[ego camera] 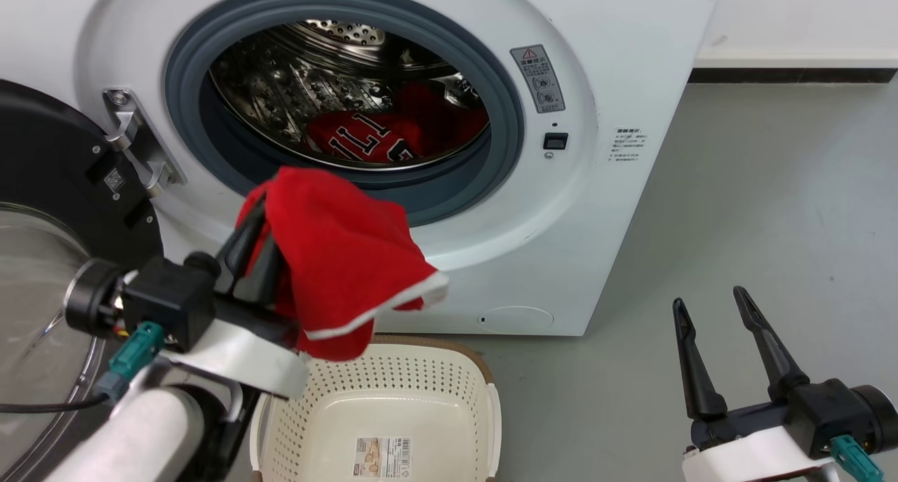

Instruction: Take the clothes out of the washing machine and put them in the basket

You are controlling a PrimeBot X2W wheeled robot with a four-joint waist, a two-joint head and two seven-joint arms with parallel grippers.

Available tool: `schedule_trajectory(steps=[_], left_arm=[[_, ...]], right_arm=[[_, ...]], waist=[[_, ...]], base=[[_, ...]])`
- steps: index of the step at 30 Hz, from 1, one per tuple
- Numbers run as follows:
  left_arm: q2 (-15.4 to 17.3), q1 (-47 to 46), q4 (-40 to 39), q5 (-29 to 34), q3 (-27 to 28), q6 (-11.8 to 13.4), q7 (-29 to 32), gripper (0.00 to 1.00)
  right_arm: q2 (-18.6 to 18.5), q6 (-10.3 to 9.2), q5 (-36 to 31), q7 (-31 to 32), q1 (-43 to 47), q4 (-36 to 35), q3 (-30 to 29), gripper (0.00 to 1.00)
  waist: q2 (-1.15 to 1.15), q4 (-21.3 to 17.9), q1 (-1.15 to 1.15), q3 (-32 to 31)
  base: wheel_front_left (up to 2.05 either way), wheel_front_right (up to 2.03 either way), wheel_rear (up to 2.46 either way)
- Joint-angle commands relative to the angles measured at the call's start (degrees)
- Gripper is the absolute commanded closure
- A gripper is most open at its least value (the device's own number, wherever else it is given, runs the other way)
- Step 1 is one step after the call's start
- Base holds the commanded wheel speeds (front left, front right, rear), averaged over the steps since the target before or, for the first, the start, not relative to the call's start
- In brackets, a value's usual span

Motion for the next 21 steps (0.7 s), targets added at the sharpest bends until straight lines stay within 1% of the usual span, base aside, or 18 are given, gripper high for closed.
schedule_trajectory(steps=[1,5,9,12,14,21], left_arm=[[-0.16,1.95,-0.27,-0.68,-0.71,0.1,0.22,1.0],[-0.81,4.13,1.39,-0.71,-2.86,-0.56,0.49,1.0],[-3.02,5.21,5.74,-2.05,-5.29,-2.5,0.04,1.0],[-5.14,4.7,10.37,-2.02,-7.36,-4.19,-0.47,1.0],[-5.87,3.76,13.95,-1.2,-8.59,-5.18,-0.8,1.0],[-10.65,-0.01,29.57,-2.51,-9.9,-9.32,-3.37,1.0]], right_arm=[[0.05,-0.04,-0.08,-0.14,0.15,-0.19,-0.05,0.0],[0.05,-0.04,-0.14,-0.14,-0.94,-0.32,0.04,0.0],[0.06,-0.04,-0.15,-0.14,-2.16,-0.58,0.05,0.0],[0.05,-0.04,-0.33,-0.14,-3.34,-0.83,0.02,0.0],[0.04,-0.04,-0.47,-0.14,-4.28,-1.02,-0.05,0.0],[0.06,-0.04,-0.24,-0.14,-8.5,-2.06,-0.9,0.0]], waist=[[-0.01,-0.16,0.01,0.42],[-0.01,-0.7,0.01,1.76],[-0.01,-1.43,0.01,3.98],[-0.01,-2.24,0.01,6.24],[-0.01,-2.98,0.01,8.14],[-0.01,-5.54,0.01,16.59]], base=[[0.0,0.0,0.0],[0.0,0.0,0.0],[0.0,0.0,0.0],[0.0,0.0,0.0],[0.0,0.0,0.0],[0.0,0.0,0.0]])
